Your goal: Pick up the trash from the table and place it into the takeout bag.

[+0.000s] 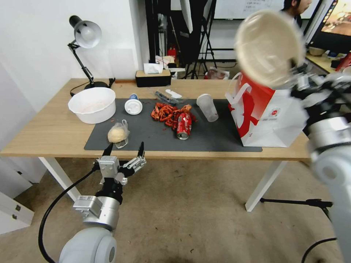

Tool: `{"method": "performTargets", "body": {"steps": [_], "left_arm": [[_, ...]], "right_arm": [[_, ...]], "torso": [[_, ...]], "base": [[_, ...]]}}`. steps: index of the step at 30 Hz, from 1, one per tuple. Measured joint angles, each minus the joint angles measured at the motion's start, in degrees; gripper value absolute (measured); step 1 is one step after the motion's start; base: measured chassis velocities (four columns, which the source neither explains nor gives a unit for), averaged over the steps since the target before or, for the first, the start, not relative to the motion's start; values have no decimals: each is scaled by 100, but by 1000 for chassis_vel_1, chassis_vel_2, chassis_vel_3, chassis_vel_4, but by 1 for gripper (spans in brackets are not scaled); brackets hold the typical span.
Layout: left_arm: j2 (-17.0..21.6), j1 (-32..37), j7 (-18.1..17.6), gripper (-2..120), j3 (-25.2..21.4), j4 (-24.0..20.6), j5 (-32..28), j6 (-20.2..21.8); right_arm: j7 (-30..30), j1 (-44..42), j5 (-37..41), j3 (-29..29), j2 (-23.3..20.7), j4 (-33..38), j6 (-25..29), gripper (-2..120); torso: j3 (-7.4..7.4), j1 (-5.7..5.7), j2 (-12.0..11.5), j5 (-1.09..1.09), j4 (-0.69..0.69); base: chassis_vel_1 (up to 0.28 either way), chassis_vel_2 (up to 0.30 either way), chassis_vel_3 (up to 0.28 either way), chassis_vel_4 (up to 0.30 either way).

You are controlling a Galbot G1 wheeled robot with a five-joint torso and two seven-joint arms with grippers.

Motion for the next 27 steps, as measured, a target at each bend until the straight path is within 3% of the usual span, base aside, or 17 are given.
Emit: {"method": "performTargets", "body": {"steps": [9,14,18,25,27], "left_arm": [[-11,-17,44,100,17,14,12,-3],[-10,-21,54,100,17,14,16,2],[-11,-22,69,100,18,16,21,10],[-11,-22,75,100,18,20,23,16],[-12,-25,75,100,16,21,24,17]], "right_arm": [[207,261,-421,-219,-220,-703,-133,0],[274,273,-420,-259,-205,-734,-286,12],[288,262,-419,-269,-203,-795,-318,32],[307,267,-353,-266,-204,-816,-314,50],[309,275,-61,-244,-211,-745,-274,65]], "torso": [[0,0,-1,-1,2],[0,0,0,-3,2],[0,0,0,-2,1],[0,0,0,-3,1],[0,0,0,-2,1]], "base": [[0,0,0,0],[0,0,0,0],[0,0,0,0],[0,0,0,0],[0,0,0,0]]}}
